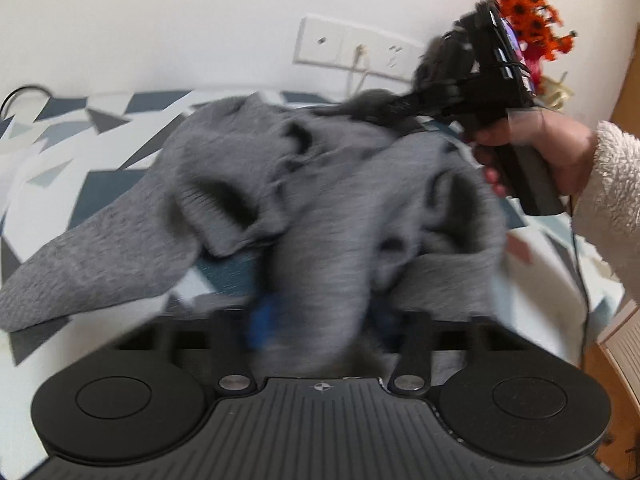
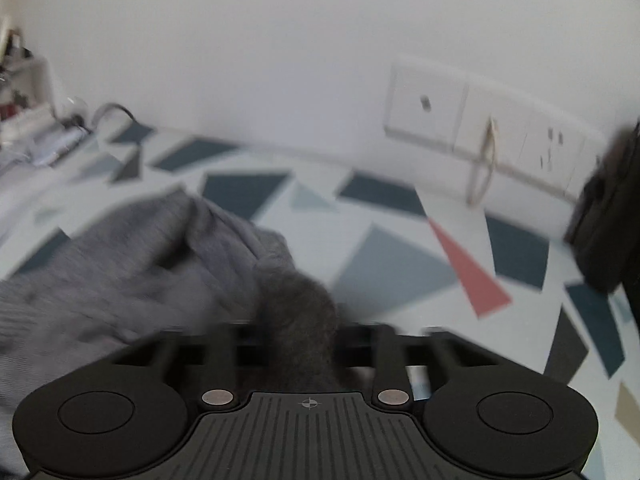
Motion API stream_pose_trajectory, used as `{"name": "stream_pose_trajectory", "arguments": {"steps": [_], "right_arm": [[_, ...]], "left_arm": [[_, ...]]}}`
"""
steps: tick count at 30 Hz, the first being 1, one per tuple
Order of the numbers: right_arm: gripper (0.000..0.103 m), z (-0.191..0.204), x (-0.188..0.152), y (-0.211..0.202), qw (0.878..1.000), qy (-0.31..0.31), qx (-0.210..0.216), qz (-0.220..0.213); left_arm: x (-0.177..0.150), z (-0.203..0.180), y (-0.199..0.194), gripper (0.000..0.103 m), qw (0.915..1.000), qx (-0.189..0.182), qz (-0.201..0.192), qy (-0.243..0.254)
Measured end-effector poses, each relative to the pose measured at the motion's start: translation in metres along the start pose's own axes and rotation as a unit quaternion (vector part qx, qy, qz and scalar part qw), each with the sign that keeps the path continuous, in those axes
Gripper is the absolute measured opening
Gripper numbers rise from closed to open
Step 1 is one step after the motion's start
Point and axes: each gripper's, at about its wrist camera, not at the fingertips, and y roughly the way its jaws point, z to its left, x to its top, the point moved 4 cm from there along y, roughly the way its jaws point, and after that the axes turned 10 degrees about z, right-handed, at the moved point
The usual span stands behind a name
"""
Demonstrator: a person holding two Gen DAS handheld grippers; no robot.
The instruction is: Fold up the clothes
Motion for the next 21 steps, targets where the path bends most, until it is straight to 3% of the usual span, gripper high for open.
{"name": "stream_pose_trajectory", "arguments": {"steps": [2,8,12,16,18,21], "right_arm": [[0.009,-0.015,-0.011,0.003,1.000,0.012,-0.009,0.009],[0.009,-0.038,-0.069,-0.027,1.000,-0.001,-0.025,0.018],[0.009,-0.008,-0.115,-0.069,0.997,-0.068,-0.017,0.033],[0.010,0.053,-0.149,-0.101,0.988,-0.143,0.045,0.047],[0.012,0.083,-0.153,-0.109,0.982,-0.167,0.076,0.043],[0.017,0.121,-0.153,-0.121,0.974,-0.193,0.116,0.032]], "left_arm": [[0.003,0.022,-0.001,0.023,0.9993,-0.014,-0.001,-0.034],[0.023,0.066,-0.002,0.023,0.9973,0.014,-0.002,-0.072],[0.048,0.096,0.004,0.023,0.9944,0.040,0.000,-0.098],[0.072,0.121,0.016,0.023,0.9910,0.061,-0.006,-0.119],[0.079,0.129,0.020,0.028,0.9895,0.054,-0.011,-0.134],[0.084,0.130,0.022,0.055,0.9907,0.051,-0.013,-0.125]]}}
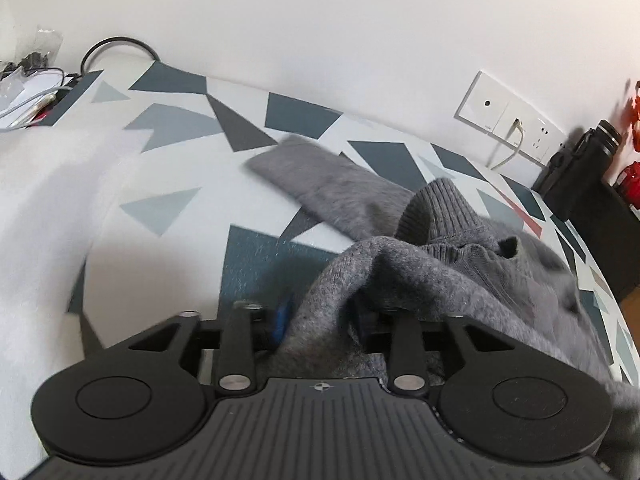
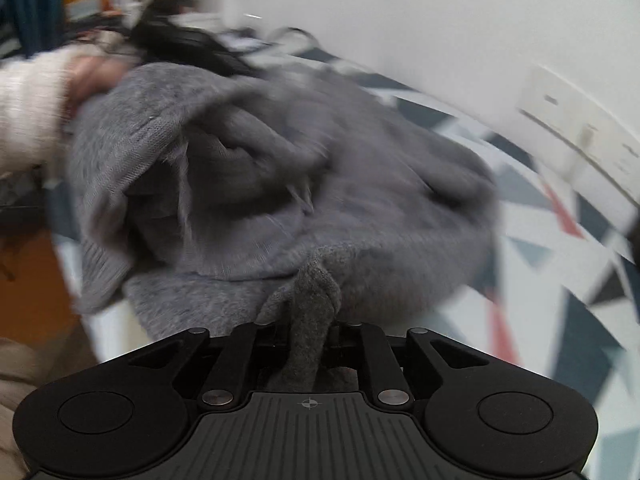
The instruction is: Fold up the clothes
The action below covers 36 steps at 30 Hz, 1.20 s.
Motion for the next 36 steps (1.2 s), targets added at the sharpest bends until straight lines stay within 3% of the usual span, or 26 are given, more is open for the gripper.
{"name": "stream_pose_trajectory", "arguments": {"steps": [1,2,3,5,10,13,16,19,22,23,24,25,26,29,31,34,36], "right_arm": [[0.021,0.005,0.006,-0.004,1.000,-0.003,0.005,-0.009],[0.033,0.010,0.012,-0.008,1.000,-0.006,0.010,-0.018],[0.046,0.011,0.016,-0.014,1.000,-0.003,0.011,-0.028],[0.055,0.004,0.022,-0.028,0.999,0.006,0.008,-0.049],[0.055,-0.031,0.034,-0.056,0.994,0.033,-0.029,-0.096],[0.056,-0.067,0.047,-0.046,0.990,0.063,-0.062,-0.113],[0.057,-0.100,0.061,-0.013,0.986,0.070,-0.109,-0.103],[0.057,-0.117,0.076,0.027,0.989,0.079,-0.102,-0.070],[0.054,-0.118,0.080,0.056,0.991,0.078,-0.096,-0.056],[0.045,-0.118,0.079,0.063,0.991,0.079,-0.100,-0.049],[0.031,-0.119,0.077,0.069,0.991,0.080,-0.104,-0.041],[0.026,-0.122,0.074,0.073,0.990,0.084,-0.106,-0.041],[0.024,-0.126,0.069,0.071,0.989,0.093,-0.107,-0.043],[0.011,-0.143,0.054,0.064,0.983,0.131,-0.119,-0.046],[0.010,-0.163,0.039,0.059,0.976,0.160,-0.139,-0.046],[0.010,-0.184,0.013,0.044,0.967,0.205,-0.144,-0.050],[0.008,-0.190,-0.005,0.035,0.963,0.220,-0.149,-0.050]], "left_arm": [[-0.001,-0.001,-0.006,0.077,0.9999,0.008,-0.008,0.009],[-0.004,-0.001,-0.013,0.088,0.9995,0.019,-0.017,0.018],[-0.008,-0.001,-0.023,0.089,0.9991,0.020,-0.024,0.027],[-0.016,0.000,-0.047,0.089,0.9985,0.014,-0.033,0.042],[-0.045,-0.006,-0.115,0.095,0.9968,-0.023,-0.050,0.057],[-0.067,-0.034,-0.137,0.099,0.9937,-0.060,-0.047,0.082],[-0.090,-0.075,-0.140,0.102,0.9873,-0.090,-0.041,0.125],[-0.107,-0.112,-0.120,0.102,0.9825,-0.078,-0.016,0.168],[-0.119,-0.127,-0.091,0.102,0.9781,-0.038,0.014,0.204],[-0.120,-0.126,-0.083,0.097,0.9782,-0.032,0.022,0.204],[-0.120,-0.121,-0.077,0.090,0.9792,-0.031,0.029,0.198],[-0.119,-0.115,-0.072,0.064,0.9803,-0.041,0.038,0.190],[-0.116,-0.105,-0.068,0.048,0.9819,-0.048,0.044,0.178],[-0.107,-0.071,-0.062,0.046,0.9883,-0.024,0.039,0.145],[-0.100,-0.048,-0.058,0.046,0.9922,-0.003,0.031,0.121],[-0.087,-0.015,-0.053,0.047,0.9974,-0.004,0.027,0.066],[-0.081,-0.010,-0.049,0.047,0.9976,0.008,0.021,0.066]]}}
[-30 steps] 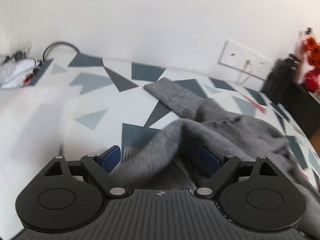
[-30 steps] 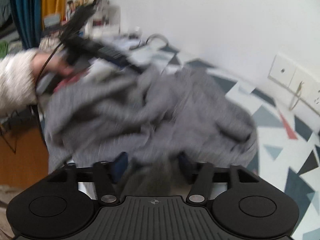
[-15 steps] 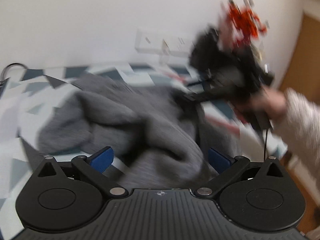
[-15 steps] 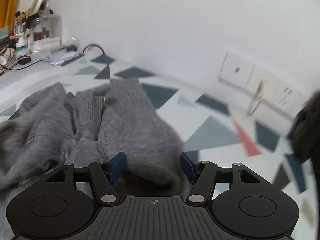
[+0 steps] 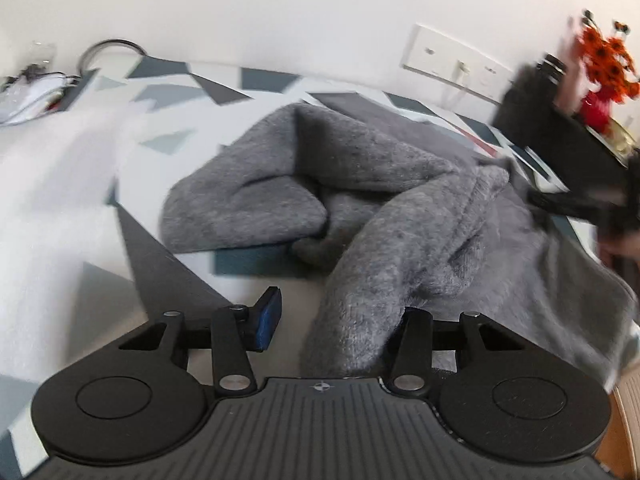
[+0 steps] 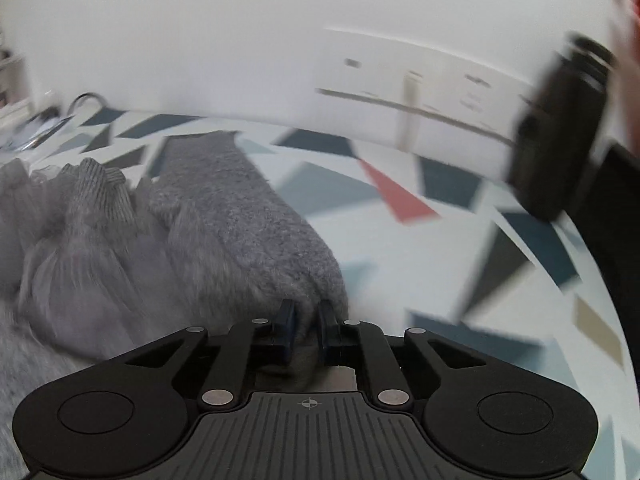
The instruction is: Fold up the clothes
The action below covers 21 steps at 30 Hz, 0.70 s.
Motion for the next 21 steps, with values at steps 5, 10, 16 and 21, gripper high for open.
{"name": "stream_pose_trajectory", "arguments": {"steps": [5,10,16,21], "right_arm": [[0.007,-0.019,-0.034,-0.020,0.999,0.016,-0.027,0.009],[0.008,-0.017,-0.053,-0.038,0.999,0.006,-0.047,0.025],[0.047,0.002,-0.039,-0.072,0.999,0.002,-0.026,-0.019],[0.081,0.043,-0.021,-0.075,0.997,-0.032,0.057,-0.027]], "left_arm": [[0.014,-0.007,0.015,0.053,0.9988,0.035,-0.011,0.033],[0.028,-0.021,0.031,0.070,0.9962,0.060,-0.017,0.061],[0.032,-0.020,0.042,0.101,0.9952,0.072,-0.010,0.065],[0.032,-0.017,0.045,0.103,0.9946,0.060,-0.019,0.083]]}}
